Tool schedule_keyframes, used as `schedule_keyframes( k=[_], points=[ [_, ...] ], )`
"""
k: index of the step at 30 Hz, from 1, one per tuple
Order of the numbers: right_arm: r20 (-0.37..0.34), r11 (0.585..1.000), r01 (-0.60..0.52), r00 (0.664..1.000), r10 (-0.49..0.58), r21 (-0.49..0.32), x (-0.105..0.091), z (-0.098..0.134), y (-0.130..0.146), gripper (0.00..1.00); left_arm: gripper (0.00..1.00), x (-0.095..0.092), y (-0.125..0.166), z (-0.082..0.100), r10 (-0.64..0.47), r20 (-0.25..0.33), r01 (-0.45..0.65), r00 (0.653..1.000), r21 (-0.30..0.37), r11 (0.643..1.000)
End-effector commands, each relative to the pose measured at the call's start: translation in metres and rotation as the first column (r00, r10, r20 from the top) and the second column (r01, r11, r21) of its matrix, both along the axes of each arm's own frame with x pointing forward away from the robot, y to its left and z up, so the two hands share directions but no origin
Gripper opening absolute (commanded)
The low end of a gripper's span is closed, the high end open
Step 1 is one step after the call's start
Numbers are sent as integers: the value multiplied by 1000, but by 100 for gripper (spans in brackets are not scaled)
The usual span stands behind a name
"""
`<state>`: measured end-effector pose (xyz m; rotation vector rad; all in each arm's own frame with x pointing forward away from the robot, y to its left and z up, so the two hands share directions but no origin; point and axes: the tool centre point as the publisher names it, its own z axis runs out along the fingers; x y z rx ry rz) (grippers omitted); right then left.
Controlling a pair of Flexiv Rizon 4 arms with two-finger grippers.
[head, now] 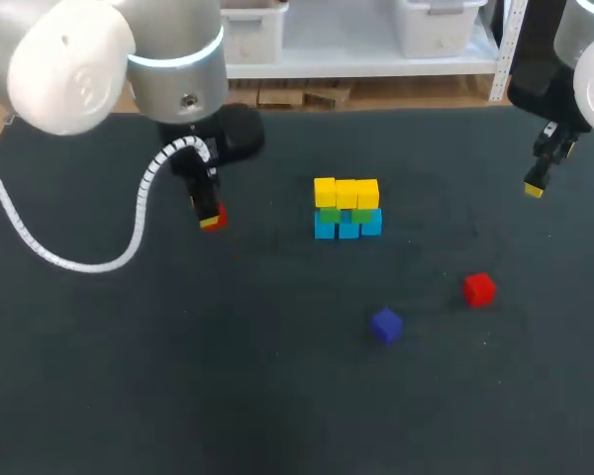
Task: Place the blue cubes, place green cubes on the blue cubes, place the yellow cubes on the green cubes, then place the red cubes on the yellow cubes, and place purple cube on the red cubes.
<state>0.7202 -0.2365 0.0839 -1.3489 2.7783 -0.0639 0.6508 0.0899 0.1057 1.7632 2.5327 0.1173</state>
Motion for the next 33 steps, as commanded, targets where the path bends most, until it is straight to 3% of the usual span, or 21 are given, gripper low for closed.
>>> schedule_keyframes(
  k=[1,7,13,24,33],
  points=[
    [1,1000,0,1000,0,2,-1,0,0,100,0,-7,-11,15,-30,10,30,999,25,999],
    [1,1000,0,1000,0,2,-1,0,0,100,0,-9,-36,16,-117,-16,118,993,68,991],
    [1,1000,0,1000,0,2,-1,0,0,100,0,-1,-56,21,-195,-26,197,980,68,978],
    [1,1000,0,1000,0,2,-1,0,0,100,0,19,-90,36,-314,4,313,949,51,948],
    [1,1000,0,1000,0,2,-1,0,0,100,0,31,-121,30,-396,-14,395,918,80,915]
  ],
)
